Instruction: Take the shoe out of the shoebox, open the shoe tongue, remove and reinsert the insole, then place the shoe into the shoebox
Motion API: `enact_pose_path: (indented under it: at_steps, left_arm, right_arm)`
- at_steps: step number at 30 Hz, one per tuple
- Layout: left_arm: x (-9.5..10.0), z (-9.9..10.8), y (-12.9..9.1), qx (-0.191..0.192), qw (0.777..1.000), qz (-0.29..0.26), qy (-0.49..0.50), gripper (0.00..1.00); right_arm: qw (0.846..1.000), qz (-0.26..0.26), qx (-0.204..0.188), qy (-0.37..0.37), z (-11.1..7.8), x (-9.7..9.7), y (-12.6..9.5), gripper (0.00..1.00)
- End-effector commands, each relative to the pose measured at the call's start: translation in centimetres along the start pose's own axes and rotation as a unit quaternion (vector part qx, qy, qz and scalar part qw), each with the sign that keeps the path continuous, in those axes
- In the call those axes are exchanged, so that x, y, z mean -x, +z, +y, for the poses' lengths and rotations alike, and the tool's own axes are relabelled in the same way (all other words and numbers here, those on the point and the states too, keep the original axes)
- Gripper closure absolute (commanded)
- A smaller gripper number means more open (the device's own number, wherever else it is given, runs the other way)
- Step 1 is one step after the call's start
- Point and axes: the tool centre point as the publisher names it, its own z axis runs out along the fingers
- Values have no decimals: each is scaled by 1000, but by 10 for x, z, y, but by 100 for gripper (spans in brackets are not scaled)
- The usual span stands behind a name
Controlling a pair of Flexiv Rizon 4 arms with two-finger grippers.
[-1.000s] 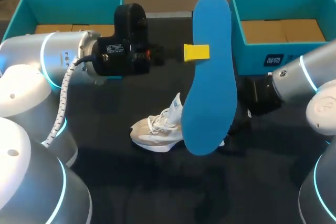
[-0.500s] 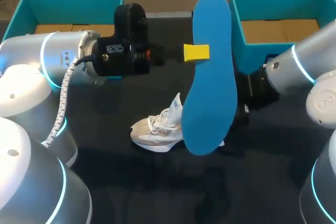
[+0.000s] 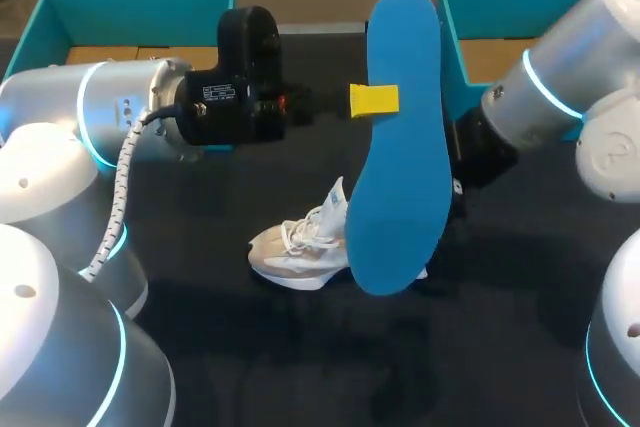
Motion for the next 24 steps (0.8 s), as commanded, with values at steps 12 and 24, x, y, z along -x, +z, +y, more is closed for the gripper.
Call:
enact_pose_path:
  at_steps: [12,24]
  left_arm:
    - [-4,2,6,-6,1000,-4,0,100]
    - [-4,2,6,-6,1000,-4,0,100]
  right_arm:
    - [989,-7,-144,20,10,-17,-17,0]
    - [989,-7,-144,20,10,-17,-17,0]
